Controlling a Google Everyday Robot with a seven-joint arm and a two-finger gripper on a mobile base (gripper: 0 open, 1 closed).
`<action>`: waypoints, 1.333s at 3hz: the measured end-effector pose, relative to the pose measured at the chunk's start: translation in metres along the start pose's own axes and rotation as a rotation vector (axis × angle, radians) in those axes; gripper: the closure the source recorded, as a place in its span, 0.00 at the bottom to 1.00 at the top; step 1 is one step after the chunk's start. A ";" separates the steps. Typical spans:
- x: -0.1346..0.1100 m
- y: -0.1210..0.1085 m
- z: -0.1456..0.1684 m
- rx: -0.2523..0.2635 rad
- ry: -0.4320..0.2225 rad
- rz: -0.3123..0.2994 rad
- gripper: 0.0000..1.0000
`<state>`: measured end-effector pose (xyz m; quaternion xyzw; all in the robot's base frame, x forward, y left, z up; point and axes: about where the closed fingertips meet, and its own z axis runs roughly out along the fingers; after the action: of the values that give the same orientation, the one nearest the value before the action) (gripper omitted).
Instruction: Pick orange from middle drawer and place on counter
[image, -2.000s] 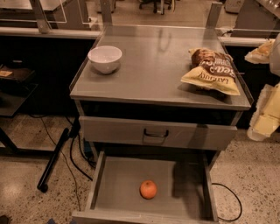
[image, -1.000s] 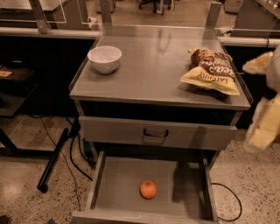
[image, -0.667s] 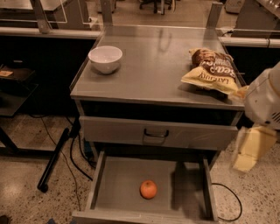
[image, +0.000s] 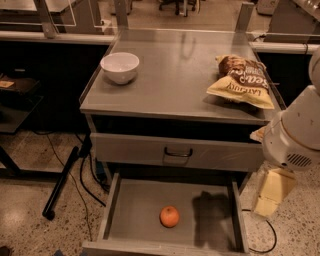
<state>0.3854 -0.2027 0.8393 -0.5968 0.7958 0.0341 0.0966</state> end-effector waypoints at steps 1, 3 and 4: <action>0.001 0.003 0.028 -0.032 -0.075 0.045 0.00; 0.011 -0.003 0.106 -0.102 -0.244 0.179 0.00; 0.011 -0.003 0.106 -0.102 -0.244 0.179 0.00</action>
Offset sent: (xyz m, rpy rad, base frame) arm 0.0197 0.0057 -0.1176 0.3274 0.0363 -0.1592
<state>0.3971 -0.1962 0.7339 -0.5192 0.8253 0.1554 0.1588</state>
